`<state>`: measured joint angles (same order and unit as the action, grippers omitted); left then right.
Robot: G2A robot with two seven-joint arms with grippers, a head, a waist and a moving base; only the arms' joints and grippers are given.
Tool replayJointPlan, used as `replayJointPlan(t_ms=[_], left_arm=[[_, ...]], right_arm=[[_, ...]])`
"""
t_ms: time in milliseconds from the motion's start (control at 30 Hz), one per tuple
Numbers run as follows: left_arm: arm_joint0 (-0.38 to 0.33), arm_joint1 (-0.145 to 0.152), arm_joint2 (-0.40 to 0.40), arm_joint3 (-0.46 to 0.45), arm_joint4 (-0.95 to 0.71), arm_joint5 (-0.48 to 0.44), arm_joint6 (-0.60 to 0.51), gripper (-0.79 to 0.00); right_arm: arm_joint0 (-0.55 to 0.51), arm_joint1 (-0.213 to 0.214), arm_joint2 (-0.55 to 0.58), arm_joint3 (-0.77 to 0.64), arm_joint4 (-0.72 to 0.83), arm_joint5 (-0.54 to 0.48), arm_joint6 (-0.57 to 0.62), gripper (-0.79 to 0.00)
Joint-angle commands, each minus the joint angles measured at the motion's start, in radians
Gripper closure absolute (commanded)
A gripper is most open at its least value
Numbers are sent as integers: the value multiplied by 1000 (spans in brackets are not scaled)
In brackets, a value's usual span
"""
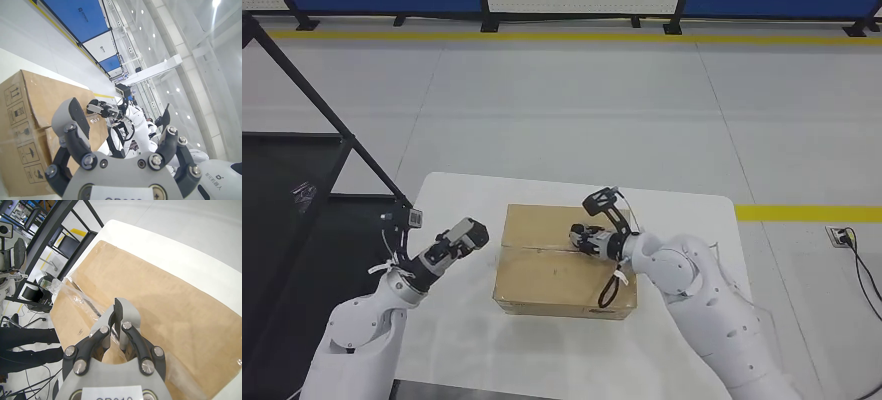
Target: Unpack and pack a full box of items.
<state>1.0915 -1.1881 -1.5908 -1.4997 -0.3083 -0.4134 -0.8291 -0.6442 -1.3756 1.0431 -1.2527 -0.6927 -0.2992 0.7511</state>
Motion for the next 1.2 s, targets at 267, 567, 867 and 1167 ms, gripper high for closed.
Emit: replayJointPlan(t_ms=[267,567,867,1167], left_arm=[[44,11,-34,-13,-40,-22,10,-767],[72,21,-64,-12,-69,-29,3,-763],[87,28,-67,-10,-85,-35,3,-760],[101,36,-25,-54,-133,-22,-142,-776]], right_arm=[[125,-52,-142,129,7,48,-19,0],[219,-113,-253,257,49,28,-83,0],[260,-159,-299,320,84,-75,-230,0],[161,-105,-168,197,18,-156,-327,0]])
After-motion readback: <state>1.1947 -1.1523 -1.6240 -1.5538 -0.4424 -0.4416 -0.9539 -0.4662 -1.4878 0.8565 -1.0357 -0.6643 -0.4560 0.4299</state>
